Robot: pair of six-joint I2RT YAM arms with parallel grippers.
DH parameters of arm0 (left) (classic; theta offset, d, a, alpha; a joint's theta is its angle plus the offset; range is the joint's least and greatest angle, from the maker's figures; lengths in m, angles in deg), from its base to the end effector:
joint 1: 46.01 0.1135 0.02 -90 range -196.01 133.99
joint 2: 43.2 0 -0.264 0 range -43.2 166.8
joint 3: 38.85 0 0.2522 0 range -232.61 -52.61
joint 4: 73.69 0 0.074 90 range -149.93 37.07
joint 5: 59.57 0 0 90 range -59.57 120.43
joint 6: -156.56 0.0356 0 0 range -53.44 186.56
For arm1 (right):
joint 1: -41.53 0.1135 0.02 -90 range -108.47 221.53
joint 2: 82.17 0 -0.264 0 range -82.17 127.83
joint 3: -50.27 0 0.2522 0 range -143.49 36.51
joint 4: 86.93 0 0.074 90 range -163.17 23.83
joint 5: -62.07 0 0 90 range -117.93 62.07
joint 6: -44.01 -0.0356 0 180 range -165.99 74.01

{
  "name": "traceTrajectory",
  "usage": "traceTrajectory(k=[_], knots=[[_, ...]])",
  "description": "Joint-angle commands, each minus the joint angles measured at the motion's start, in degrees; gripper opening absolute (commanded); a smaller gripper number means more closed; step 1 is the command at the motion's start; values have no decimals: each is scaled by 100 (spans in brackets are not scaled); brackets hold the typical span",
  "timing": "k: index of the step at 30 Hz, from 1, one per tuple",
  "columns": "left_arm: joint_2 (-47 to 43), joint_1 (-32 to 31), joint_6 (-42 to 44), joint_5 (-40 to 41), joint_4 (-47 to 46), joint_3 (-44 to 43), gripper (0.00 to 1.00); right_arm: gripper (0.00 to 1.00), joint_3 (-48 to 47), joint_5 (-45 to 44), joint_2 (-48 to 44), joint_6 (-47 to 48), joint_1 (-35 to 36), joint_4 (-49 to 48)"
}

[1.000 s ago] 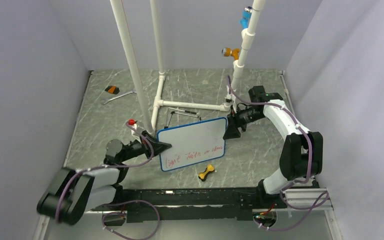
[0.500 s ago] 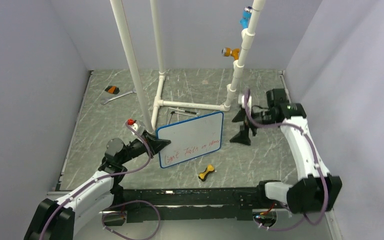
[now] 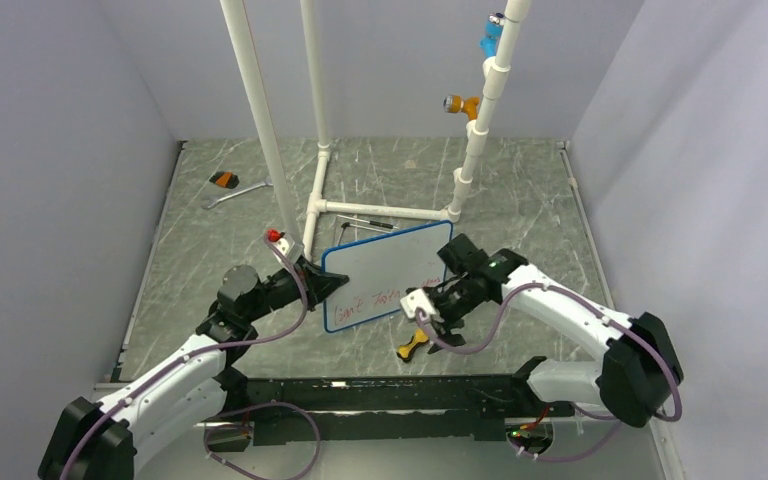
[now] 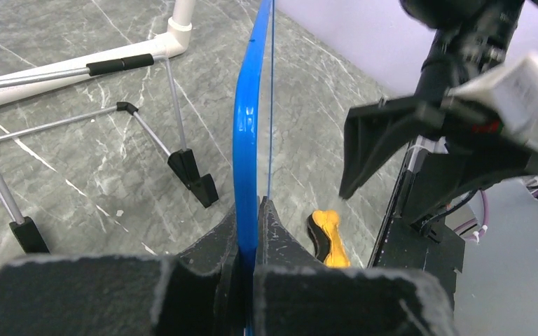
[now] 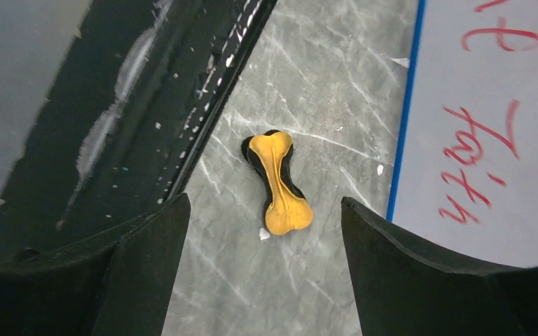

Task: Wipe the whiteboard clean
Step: Pick up the whiteboard eraser from the center of the board.

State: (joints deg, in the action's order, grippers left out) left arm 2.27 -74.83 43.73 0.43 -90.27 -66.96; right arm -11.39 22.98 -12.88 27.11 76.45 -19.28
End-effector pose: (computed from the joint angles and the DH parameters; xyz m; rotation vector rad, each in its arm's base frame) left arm 0.1495 -0.1026 0.2250 0.5190 1.6164 -1.1012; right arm 0.1491 0.1378 0.2337 -2.0622 1.3123 0.9944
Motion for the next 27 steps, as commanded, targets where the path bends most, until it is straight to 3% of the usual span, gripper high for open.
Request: traceTrajectory(k=[1, 6, 12, 21, 27], knots=[[41, -163, 543, 682, 1004, -114, 0, 78, 309, -1223, 262, -522, 748, -1495], [-4, -329, 514, 897, 1050, -56, 0, 65, 602, -1797, 512, -968, 1275, -2180], [-15, -470, 511, 1000, 1009, 15, 0, 60, 722, -1981, 715, -1235, 1522, -2498], [4, -598, 491, 1108, 874, 124, 0, 52, 704, -2117, 1266, -1165, 1904, -2367], [-66, -615, 525, 1136, 816, 219, 0, 38, 598, -2203, 1500, -1161, 2064, -2260]])
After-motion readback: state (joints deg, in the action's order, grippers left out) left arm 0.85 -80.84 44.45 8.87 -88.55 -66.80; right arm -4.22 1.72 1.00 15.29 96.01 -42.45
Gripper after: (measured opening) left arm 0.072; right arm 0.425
